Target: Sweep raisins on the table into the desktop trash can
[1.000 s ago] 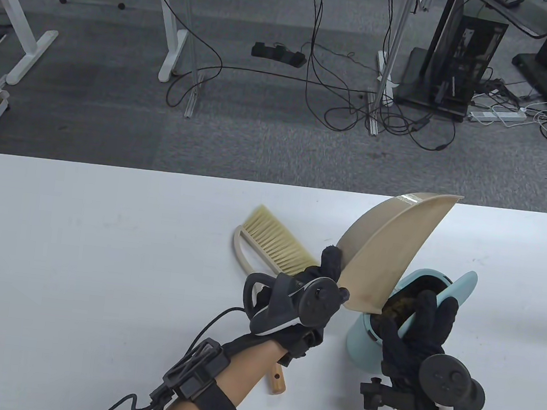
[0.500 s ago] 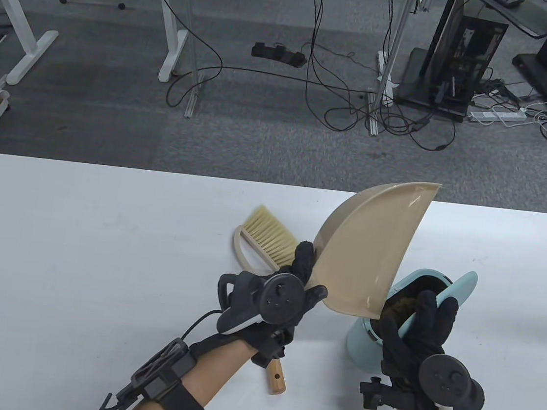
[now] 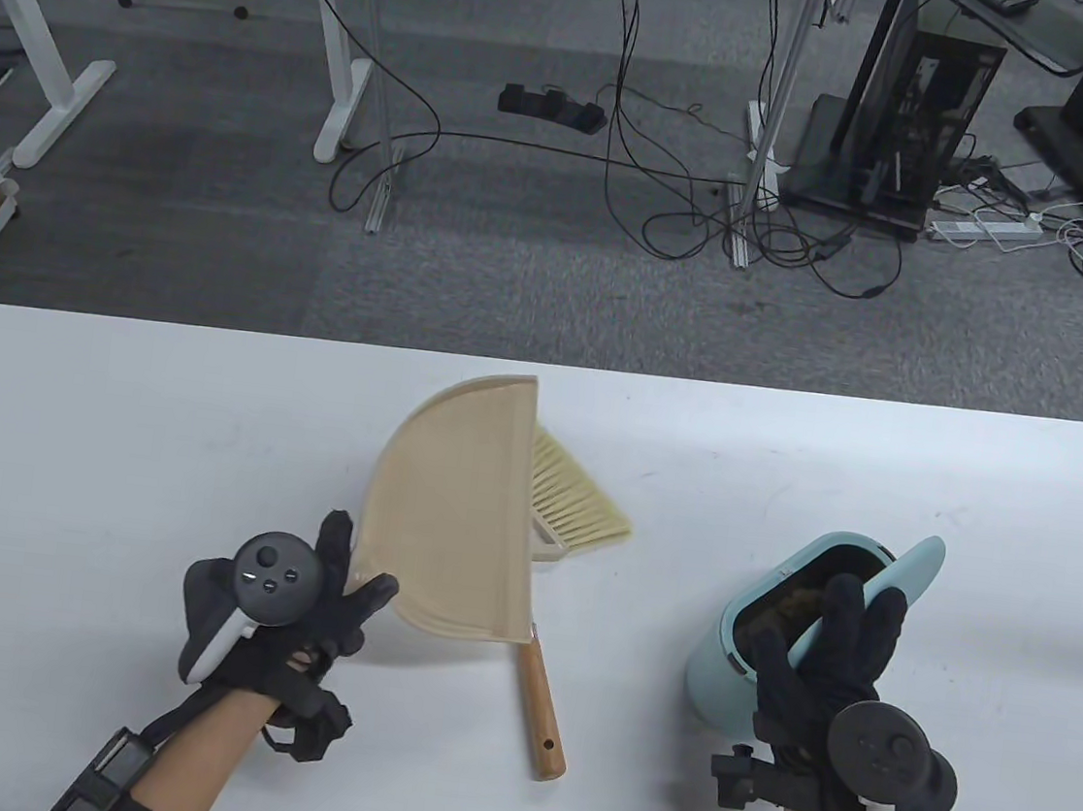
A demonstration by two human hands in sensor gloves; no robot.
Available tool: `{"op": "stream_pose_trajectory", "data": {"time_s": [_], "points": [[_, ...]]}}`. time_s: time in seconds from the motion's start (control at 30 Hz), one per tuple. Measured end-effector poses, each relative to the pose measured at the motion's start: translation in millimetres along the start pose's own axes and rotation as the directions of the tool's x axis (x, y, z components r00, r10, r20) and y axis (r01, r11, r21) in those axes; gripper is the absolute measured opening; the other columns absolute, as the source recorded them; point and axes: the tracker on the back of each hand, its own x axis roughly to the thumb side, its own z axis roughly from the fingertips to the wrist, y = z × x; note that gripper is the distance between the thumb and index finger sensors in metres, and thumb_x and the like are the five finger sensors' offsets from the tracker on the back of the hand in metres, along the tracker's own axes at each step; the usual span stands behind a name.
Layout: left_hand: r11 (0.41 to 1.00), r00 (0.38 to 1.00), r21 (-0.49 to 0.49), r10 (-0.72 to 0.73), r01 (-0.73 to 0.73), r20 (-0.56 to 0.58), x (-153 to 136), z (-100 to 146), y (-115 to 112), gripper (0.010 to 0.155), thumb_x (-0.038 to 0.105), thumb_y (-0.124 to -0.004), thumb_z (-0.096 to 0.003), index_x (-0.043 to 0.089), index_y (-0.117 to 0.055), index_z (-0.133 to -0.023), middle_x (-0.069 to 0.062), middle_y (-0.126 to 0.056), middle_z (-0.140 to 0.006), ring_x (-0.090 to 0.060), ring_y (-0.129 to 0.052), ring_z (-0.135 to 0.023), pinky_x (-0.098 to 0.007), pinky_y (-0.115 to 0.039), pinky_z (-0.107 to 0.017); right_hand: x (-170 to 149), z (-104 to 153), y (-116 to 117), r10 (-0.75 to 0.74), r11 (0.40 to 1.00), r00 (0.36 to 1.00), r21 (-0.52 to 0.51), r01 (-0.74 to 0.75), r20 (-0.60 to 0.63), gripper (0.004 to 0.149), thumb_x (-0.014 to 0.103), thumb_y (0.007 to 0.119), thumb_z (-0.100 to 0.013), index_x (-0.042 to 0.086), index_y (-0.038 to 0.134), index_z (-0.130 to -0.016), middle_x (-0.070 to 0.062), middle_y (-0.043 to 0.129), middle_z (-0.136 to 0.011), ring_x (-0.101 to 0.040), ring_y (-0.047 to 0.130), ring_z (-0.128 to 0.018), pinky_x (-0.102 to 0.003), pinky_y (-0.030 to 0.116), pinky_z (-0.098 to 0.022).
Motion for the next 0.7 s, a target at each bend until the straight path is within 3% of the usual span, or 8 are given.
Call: {"op": "stream_pose_trajectory", "data": {"time_s": [0.13,0.3,0.47,0.7], "points": [[0.995,0.990,-0.056,0.080,-0.087,-0.118,-45,1,-6,0.079,0.059,-0.066,-0.0541,0.013,-0.034,-0.109,-0.001,-0.093,-0.068,0.000,-0.104,-0.028,-0.032,-0.091,-0.024,0,0,0,-0.011,1.000,1.000,0.005,0.011,-0.005,0.077,0.061,0.064,-0.055,0.040,0.015,-0.110,-0.017,-0.001,-0.113,-0.052,0.013,-0.102,-0.068,0.033,-0.070],[0.982,0.968,-0.155,0.073,-0.113,-0.240,-85,-2,-14,0.077,0.059,-0.065,-0.0546,0.016,-0.034,-0.111,-0.003,-0.094,-0.067,0.000,-0.104,-0.028,-0.031,-0.092,-0.023,0,0,1,-0.015,1.000,1.000,0.006,0.015,-0.007,0.076,0.061,0.064,-0.055,0.040,0.016,-0.110,-0.017,-0.001,-0.113,-0.051,0.013,-0.103,-0.068,0.032,-0.069],[0.966,0.950,-0.216,0.073,-0.143,-0.303,-105,-9,-23,0.078,0.060,-0.063,-0.0533,0.016,-0.036,-0.111,-0.002,-0.094,-0.066,0.000,-0.104,-0.026,-0.031,-0.091,-0.021,0,0,1,-0.012,1.000,1.000,0.005,0.012,-0.007,0.076,0.061,0.064,-0.055,0.040,0.015,-0.110,-0.017,-0.001,-0.113,-0.051,0.013,-0.103,-0.068,0.032,-0.069],[0.970,0.950,-0.203,0.065,-0.131,-0.306,-110,-7,-26,0.078,0.061,-0.063,-0.0522,0.016,-0.038,-0.111,-0.004,-0.093,-0.069,-0.003,-0.105,-0.030,-0.033,-0.091,-0.025,-1,0,1,-0.022,1.000,1.000,0.003,0.022,-0.011,0.077,0.061,0.064,-0.055,0.040,0.015,-0.110,-0.017,-0.001,-0.113,-0.051,0.012,-0.103,-0.069,0.032,-0.069]]}}
